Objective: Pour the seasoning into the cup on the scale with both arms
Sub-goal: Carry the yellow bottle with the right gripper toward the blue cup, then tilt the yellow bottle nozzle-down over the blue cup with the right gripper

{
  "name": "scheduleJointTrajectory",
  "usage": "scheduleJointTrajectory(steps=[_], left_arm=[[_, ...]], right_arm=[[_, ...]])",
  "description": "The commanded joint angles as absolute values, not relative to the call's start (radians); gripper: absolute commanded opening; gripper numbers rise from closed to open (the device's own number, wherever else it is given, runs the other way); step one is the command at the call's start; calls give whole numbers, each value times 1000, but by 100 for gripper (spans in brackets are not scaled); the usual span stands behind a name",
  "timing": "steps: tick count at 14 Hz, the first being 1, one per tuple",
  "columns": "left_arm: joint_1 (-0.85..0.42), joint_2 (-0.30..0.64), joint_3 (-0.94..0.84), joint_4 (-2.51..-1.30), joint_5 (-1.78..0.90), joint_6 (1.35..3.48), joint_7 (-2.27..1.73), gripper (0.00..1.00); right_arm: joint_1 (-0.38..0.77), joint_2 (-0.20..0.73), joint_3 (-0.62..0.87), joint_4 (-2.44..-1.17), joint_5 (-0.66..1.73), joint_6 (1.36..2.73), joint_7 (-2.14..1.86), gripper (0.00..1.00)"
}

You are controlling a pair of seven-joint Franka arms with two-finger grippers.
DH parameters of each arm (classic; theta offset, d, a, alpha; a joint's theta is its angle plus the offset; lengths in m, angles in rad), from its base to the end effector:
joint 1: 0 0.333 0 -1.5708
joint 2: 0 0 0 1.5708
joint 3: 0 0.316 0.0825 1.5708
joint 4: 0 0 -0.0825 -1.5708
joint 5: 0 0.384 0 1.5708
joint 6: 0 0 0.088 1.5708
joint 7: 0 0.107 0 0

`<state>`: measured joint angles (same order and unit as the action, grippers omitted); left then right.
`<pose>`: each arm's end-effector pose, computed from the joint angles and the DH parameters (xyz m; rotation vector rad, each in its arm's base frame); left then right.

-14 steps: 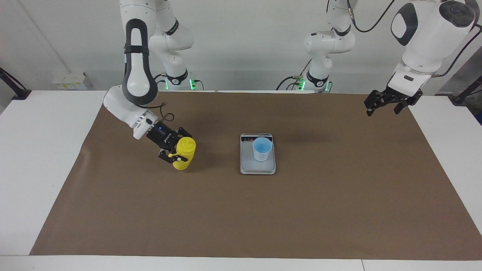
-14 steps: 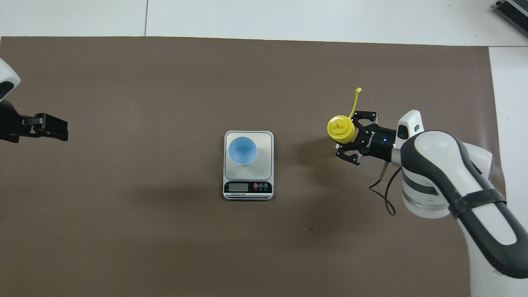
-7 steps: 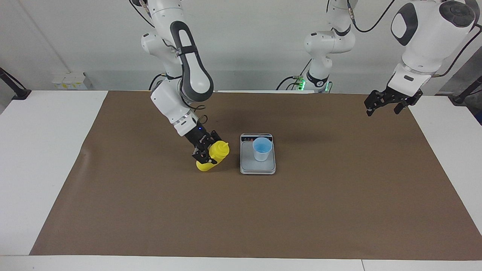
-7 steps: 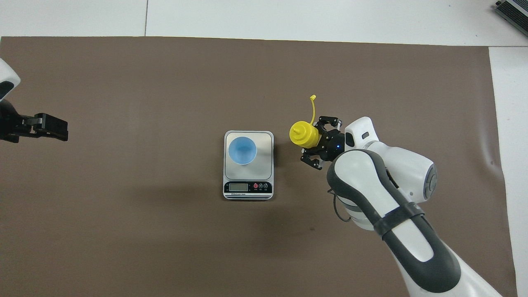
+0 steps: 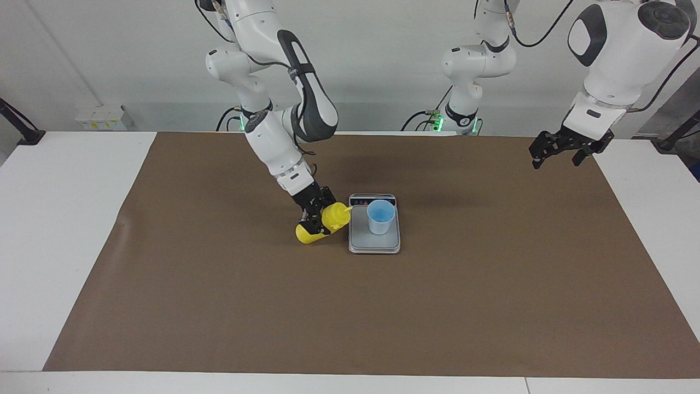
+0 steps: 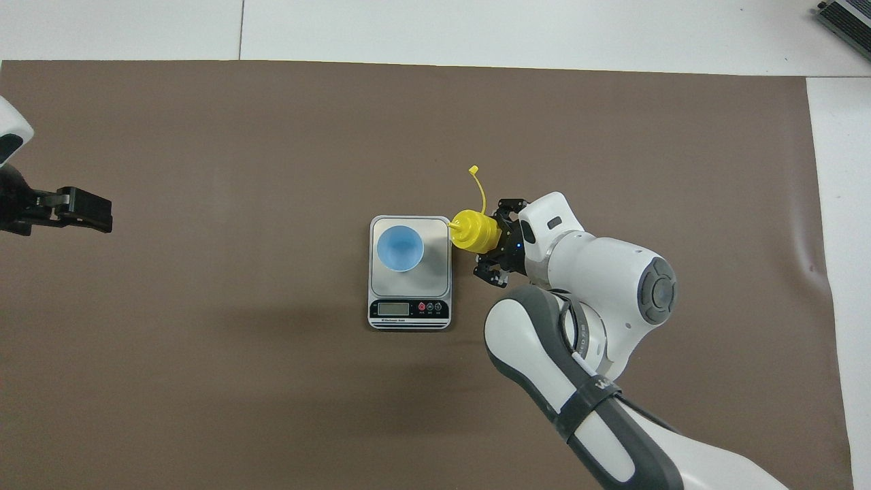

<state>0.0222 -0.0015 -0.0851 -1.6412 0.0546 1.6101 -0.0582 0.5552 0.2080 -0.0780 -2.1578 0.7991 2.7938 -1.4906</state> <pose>0.5549 -0.0293 0.5956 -3.0850 0.0118 0.0405 0.5373 0.2417 0.3391 -2.3097 -1.7065 -0.8101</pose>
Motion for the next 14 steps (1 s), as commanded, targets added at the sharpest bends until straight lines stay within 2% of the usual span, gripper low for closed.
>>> scheduleJointTrajectory(steps=[1,5,9,14], left_arm=[[35,-34,-89,-1677,46,1618,-48,100],[35,-34,-89,-1677,46,1618,-48,100],[35,-34,-89,-1677,46,1618,-48,100],[35,-34,-89,-1677,46,1618,-48,100]], right_arm=[[577,221,-87,-2138,651,2793,-1349,10],[597,221,-89,-2129,358,2746,-1105,10],[594,222,-86,-2042,42,2579,-857,10],[598,224,-86,-2010,-40,2507,-805,10]])
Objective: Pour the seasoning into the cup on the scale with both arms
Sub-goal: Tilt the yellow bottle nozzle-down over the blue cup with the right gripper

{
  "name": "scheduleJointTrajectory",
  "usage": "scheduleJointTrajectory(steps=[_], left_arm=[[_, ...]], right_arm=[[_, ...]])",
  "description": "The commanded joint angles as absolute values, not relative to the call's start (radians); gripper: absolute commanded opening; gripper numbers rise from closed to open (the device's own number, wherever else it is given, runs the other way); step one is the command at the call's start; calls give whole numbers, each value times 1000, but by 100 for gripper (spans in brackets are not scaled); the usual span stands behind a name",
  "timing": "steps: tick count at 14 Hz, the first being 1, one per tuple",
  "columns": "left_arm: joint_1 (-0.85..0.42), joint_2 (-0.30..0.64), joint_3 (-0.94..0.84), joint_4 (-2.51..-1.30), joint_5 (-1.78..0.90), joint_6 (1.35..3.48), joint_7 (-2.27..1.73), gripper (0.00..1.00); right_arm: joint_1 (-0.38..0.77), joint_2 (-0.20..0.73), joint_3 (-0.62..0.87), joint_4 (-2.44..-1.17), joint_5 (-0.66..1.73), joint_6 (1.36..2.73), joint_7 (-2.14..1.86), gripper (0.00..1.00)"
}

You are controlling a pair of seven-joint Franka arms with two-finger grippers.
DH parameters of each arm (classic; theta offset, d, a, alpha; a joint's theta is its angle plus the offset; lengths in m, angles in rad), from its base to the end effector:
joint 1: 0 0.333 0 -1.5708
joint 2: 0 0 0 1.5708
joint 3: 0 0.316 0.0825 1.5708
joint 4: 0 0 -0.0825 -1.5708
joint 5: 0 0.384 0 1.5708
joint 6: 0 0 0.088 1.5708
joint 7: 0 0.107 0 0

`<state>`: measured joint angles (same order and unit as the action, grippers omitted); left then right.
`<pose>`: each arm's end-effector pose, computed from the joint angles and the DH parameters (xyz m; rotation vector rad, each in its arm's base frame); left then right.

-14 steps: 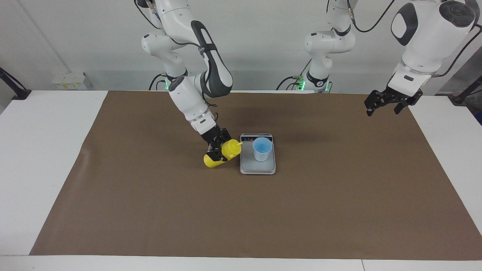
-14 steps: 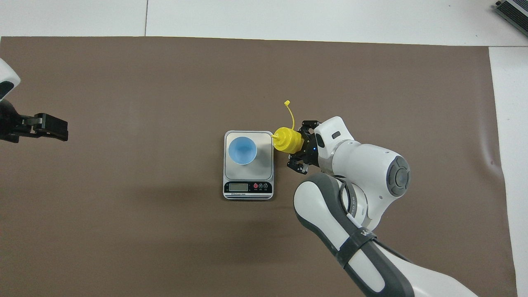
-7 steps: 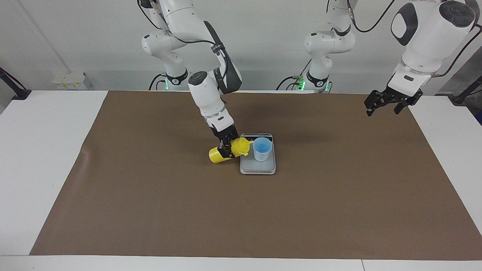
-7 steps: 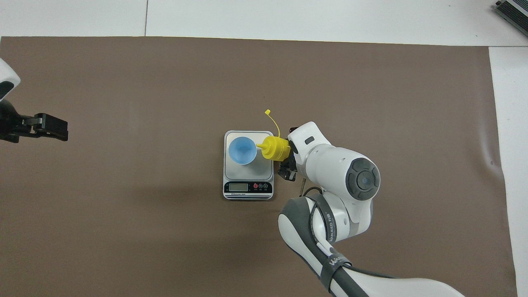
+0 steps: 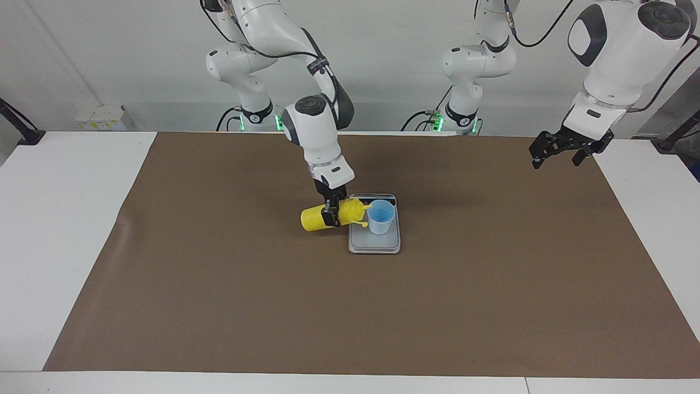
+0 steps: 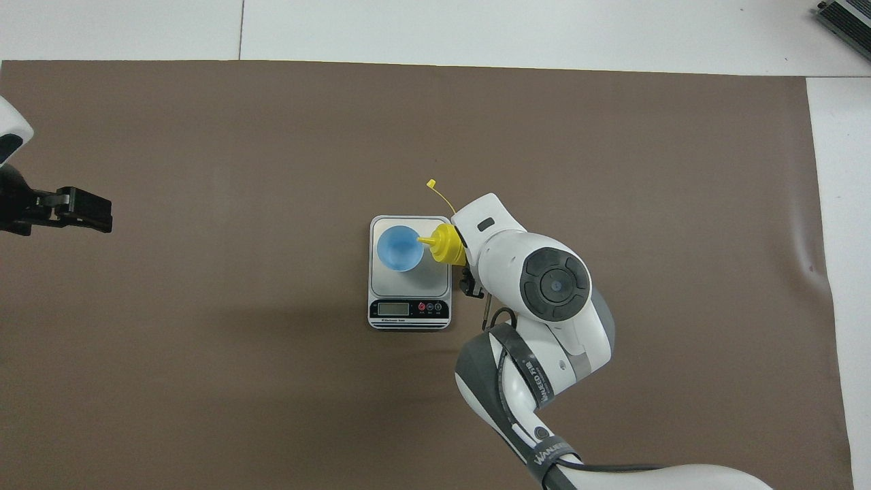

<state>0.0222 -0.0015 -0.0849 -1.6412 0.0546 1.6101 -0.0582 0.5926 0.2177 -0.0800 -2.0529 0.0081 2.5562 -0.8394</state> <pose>0.5549 -0.0292 0.5956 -3.0850 0.0115 0.0405 0.5311 0.3006 0.3620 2.3837 1.9085 0.4314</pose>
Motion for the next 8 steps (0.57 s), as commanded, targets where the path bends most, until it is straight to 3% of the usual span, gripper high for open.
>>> scheduleJointTrajectory(steps=[1,4,8], left_arm=[[35,-34,-89,-1677,46,1618,-48,100],[35,-34,-89,-1677,46,1618,-48,100],[35,-34,-89,-1677,46,1618,-48,100]], right_arm=[[598,239,-86,-1981,-76,2476,-764,10],[629,296,-80,-1918,-234,2418,-606,10],[635,302,-80,-1893,-293,2336,-594,10]])
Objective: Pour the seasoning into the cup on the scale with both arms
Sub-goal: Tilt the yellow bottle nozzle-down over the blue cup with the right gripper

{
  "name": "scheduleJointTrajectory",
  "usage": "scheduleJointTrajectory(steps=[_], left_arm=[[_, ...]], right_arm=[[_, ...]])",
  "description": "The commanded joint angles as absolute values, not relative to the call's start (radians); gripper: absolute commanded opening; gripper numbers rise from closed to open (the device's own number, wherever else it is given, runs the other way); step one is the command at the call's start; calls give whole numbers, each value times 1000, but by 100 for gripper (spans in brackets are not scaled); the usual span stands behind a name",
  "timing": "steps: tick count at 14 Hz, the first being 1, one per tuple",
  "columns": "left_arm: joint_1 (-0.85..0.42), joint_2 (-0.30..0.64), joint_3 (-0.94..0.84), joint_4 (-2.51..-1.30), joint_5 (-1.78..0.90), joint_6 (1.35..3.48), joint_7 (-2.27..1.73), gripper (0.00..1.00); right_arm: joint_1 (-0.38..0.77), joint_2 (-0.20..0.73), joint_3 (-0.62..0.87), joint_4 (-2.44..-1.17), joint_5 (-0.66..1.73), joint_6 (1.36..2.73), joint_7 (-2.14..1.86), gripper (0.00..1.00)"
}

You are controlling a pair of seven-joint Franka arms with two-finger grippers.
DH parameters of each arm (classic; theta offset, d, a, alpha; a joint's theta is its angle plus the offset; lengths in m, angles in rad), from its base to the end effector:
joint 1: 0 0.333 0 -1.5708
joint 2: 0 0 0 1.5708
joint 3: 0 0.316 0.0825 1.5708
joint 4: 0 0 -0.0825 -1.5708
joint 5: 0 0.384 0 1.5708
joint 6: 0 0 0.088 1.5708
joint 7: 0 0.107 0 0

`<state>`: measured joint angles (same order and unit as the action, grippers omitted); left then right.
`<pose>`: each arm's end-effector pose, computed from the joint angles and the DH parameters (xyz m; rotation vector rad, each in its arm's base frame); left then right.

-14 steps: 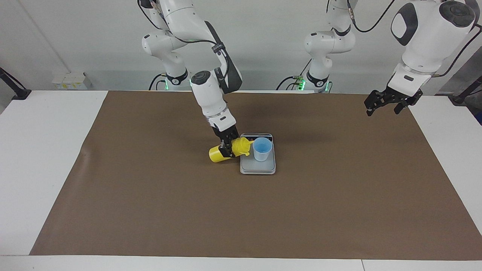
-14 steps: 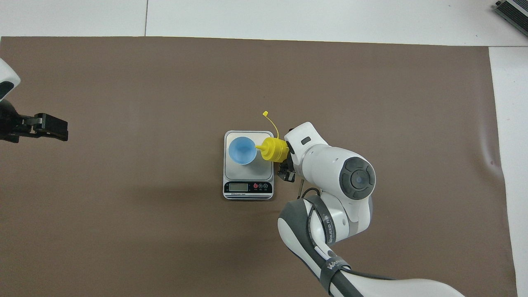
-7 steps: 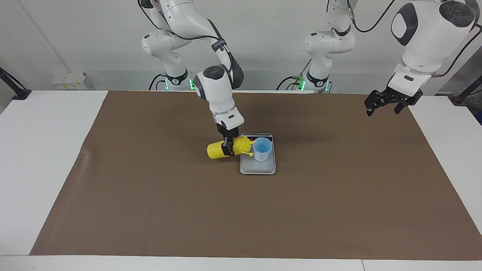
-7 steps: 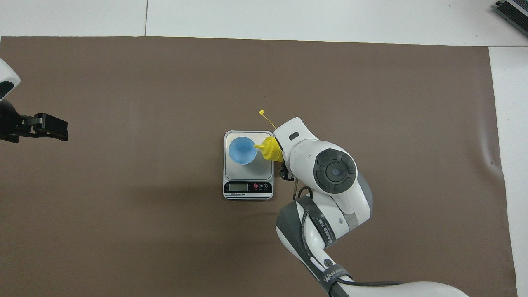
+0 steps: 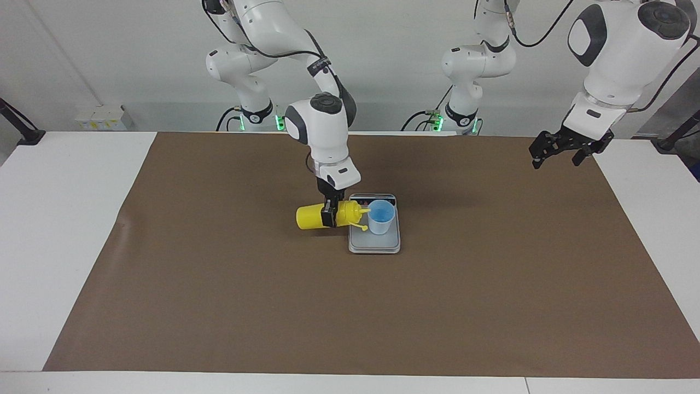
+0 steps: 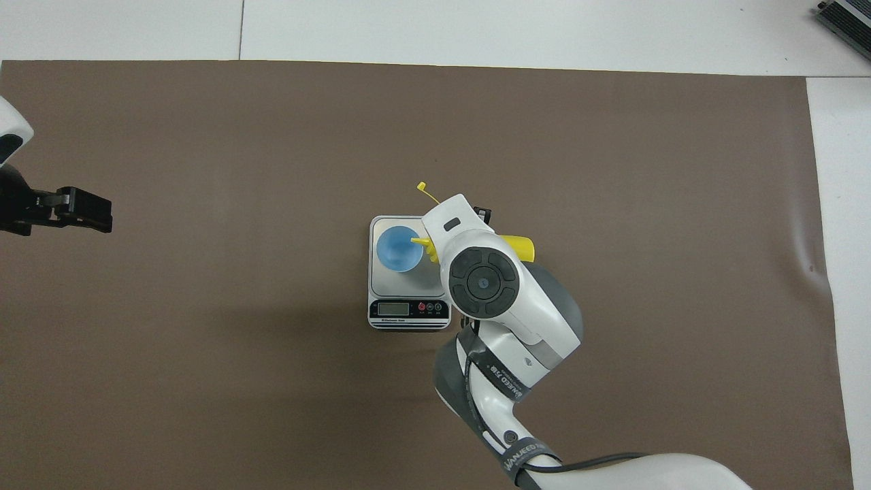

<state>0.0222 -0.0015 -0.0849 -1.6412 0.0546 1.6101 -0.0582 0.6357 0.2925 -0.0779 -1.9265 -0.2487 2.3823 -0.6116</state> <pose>0.5549 -0.0292 0.5956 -3.0850 0.0115 0.0405 0.5348 0.3338 0.3553 2.2883 1.8157 0.2292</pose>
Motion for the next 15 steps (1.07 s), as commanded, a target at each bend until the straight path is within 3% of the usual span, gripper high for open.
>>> scheduleJointTrajectory(steps=[1,10,15], left_arm=[[35,-34,-89,-1677,46,1618,-48,100],[35,-34,-89,-1677,46,1618,-48,100],[35,-34,-89,-1677,46,1618,-48,100]], right_arm=[[635,302,-80,-1888,-308,2320,-594,10],[676,302,-78,-1798,-394,2125,-594,12],[681,302,-77,-1783,-452,2092,-594,12]])
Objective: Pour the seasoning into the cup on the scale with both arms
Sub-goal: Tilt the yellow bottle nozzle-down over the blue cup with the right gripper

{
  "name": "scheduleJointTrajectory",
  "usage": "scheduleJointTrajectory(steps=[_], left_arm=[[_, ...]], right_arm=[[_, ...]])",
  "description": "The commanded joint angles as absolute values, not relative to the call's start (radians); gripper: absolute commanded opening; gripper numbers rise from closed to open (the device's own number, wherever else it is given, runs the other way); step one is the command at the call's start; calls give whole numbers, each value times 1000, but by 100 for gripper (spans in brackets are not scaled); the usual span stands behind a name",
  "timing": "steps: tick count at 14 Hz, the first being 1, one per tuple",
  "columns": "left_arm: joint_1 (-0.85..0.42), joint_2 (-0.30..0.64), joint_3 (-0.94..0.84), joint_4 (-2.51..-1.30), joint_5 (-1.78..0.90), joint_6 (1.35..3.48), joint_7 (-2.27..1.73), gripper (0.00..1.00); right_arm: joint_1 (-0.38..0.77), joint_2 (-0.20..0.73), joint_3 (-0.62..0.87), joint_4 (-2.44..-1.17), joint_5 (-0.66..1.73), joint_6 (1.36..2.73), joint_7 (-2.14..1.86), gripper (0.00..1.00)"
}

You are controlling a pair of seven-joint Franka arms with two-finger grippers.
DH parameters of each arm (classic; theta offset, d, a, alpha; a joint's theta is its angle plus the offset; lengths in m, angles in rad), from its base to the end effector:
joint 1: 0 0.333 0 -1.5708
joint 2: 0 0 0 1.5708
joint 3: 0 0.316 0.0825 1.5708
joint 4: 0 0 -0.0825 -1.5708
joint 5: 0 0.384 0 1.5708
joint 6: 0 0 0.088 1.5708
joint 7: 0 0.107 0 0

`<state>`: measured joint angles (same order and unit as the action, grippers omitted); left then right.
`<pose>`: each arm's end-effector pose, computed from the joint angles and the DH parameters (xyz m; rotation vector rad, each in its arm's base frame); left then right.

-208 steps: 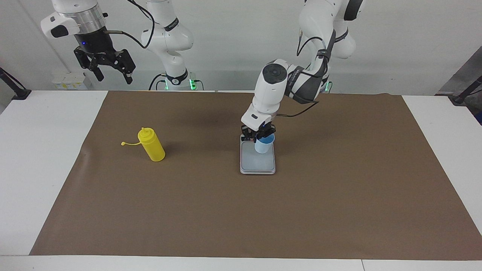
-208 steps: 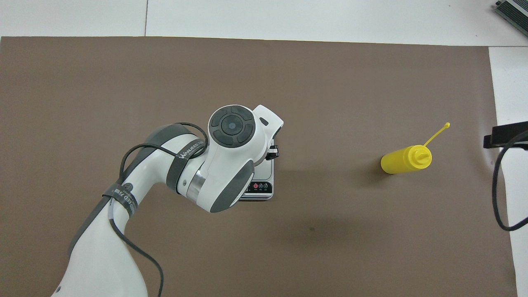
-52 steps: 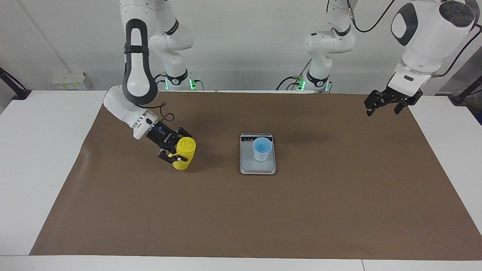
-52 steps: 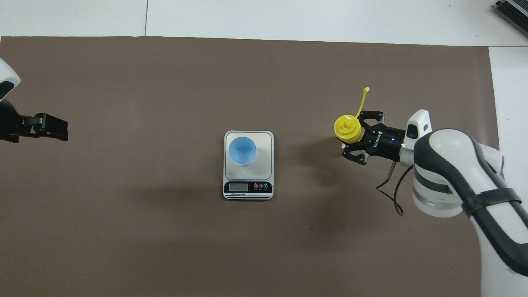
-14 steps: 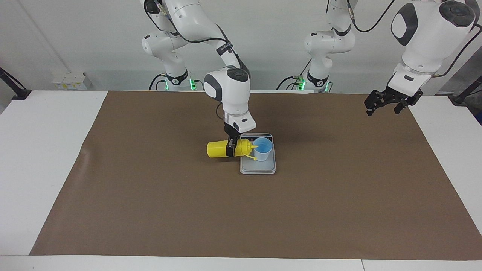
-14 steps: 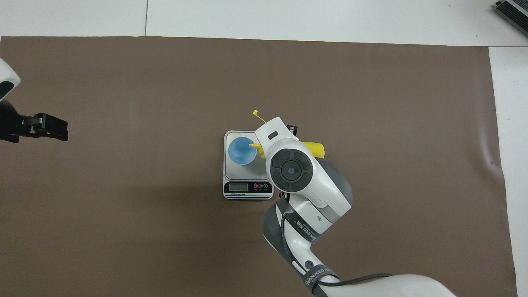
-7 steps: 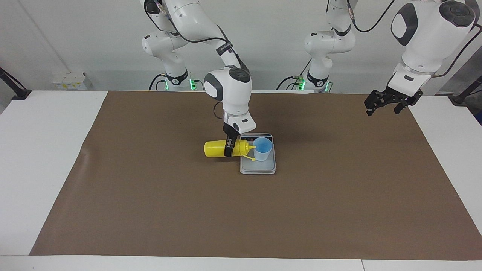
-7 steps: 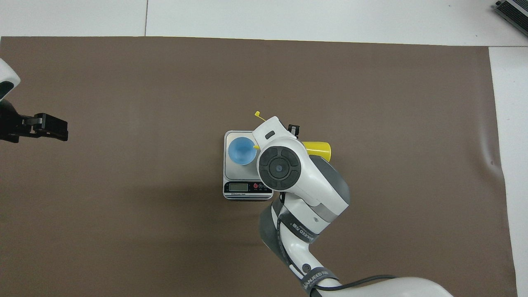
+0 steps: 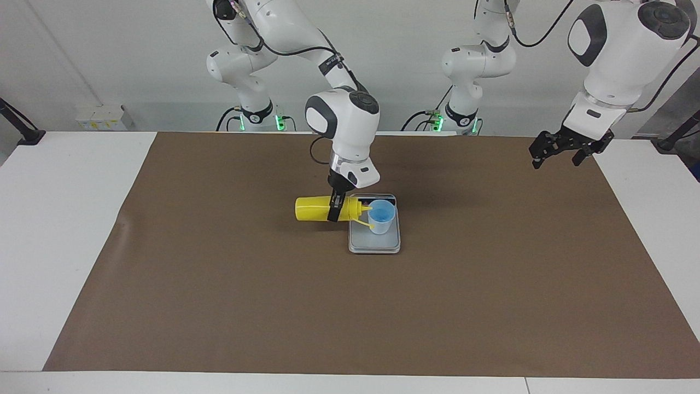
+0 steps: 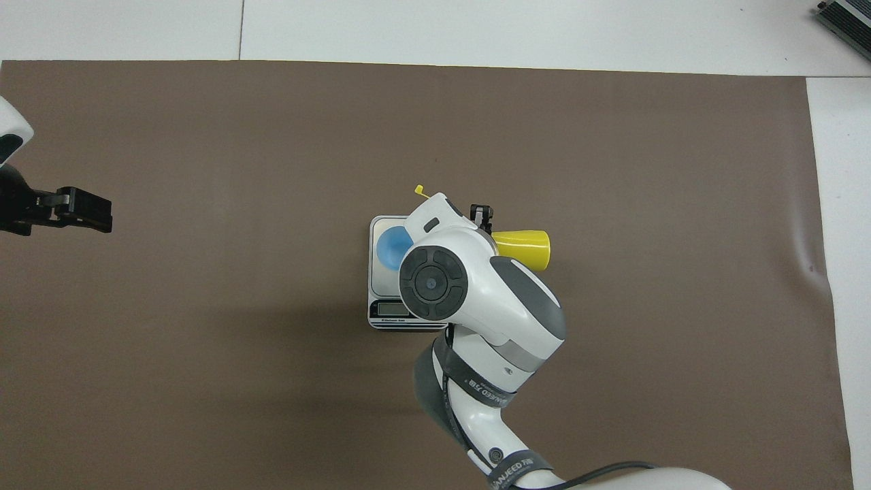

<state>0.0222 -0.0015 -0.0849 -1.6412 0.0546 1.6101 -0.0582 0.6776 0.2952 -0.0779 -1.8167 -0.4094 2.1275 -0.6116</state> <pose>0.5549 -0.0292 0.5956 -3.0850 0.0115 0.0405 0.5315 0.3460 0.3827 2.0910 1.8172 0.0171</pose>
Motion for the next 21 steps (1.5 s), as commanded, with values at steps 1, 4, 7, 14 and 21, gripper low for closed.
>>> scheduleJointTrajectory(steps=[1,4,7,14,21], left_arm=[[35,-34,-89,-1677,46,1618,-48,100],[35,-34,-89,-1677,46,1618,-48,100],[35,-34,-89,-1677,46,1618,-48,100],[35,-34,-89,-1677,46,1618,-48,100],[35,-34,-89,-1677,46,1618,-48,100]], right_arm=[[681,302,-77,-1778,-462,2080,-594,9],[736,339,-77,-1709,-527,1982,-534,6],[742,383,-74,-1638,-543,1928,-526,6],[801,383,-75,-1646,-678,1914,-367,3],[822,382,-74,-1655,-748,1865,-357,4]])
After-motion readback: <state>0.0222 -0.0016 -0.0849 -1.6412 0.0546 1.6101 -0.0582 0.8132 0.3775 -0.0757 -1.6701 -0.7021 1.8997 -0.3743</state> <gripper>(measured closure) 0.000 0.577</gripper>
